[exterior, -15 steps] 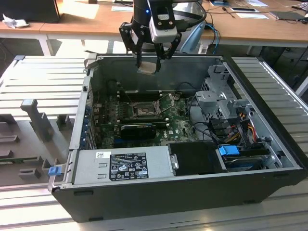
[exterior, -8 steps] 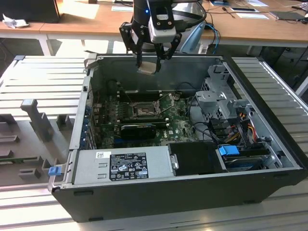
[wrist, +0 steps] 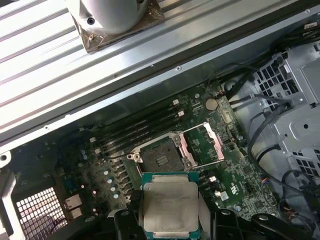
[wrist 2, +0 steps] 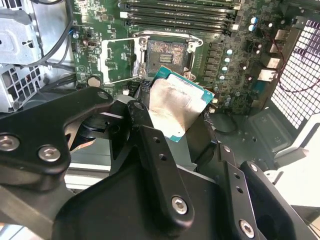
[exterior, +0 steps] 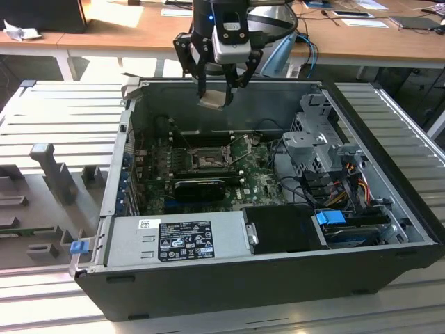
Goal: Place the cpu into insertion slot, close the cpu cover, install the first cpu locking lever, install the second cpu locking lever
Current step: 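Place the cpu into insertion slot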
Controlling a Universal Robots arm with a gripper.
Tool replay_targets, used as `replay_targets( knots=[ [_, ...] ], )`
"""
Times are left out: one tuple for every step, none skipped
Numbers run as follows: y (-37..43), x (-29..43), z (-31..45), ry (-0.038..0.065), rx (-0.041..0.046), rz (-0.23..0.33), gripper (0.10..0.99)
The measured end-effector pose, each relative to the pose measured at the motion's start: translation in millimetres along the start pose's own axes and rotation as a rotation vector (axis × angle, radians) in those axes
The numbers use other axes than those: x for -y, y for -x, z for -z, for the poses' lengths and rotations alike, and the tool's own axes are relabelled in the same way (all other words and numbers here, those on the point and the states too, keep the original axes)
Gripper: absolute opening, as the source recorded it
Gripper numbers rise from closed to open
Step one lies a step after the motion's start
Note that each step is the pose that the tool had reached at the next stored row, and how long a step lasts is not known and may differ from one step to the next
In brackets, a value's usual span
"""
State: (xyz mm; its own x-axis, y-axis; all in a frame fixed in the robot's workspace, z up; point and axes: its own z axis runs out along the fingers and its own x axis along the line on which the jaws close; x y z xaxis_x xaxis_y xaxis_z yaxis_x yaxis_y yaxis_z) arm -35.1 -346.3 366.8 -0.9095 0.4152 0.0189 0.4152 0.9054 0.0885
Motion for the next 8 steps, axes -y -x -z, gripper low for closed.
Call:
replay_targets(
  knots=[
    [0.0,0.1,-1.0,0.000,0.0001,0.000,0.533],
    [0.1,0.3,-2.9,0.000,0.0001,0.000,0.533],
    [0.1,0.4,-3.9,0.000,0.0001,0.000,0.533],
    [0.1,0.4,-4.5,0.000,0.0001,0.000,0.533],
    [0.1,0.4,-4.6,0.000,0.0009,-0.009,0.533],
    [0.1,0.4,-4.9,0.000,0.0019,-0.020,0.533],
    [0.1,0.5,-5.0,0.000,0.0024,-0.026,0.533],
    [0.1,0.5,-5.1,0.000,0.0028,-0.031,0.533]
  ],
)
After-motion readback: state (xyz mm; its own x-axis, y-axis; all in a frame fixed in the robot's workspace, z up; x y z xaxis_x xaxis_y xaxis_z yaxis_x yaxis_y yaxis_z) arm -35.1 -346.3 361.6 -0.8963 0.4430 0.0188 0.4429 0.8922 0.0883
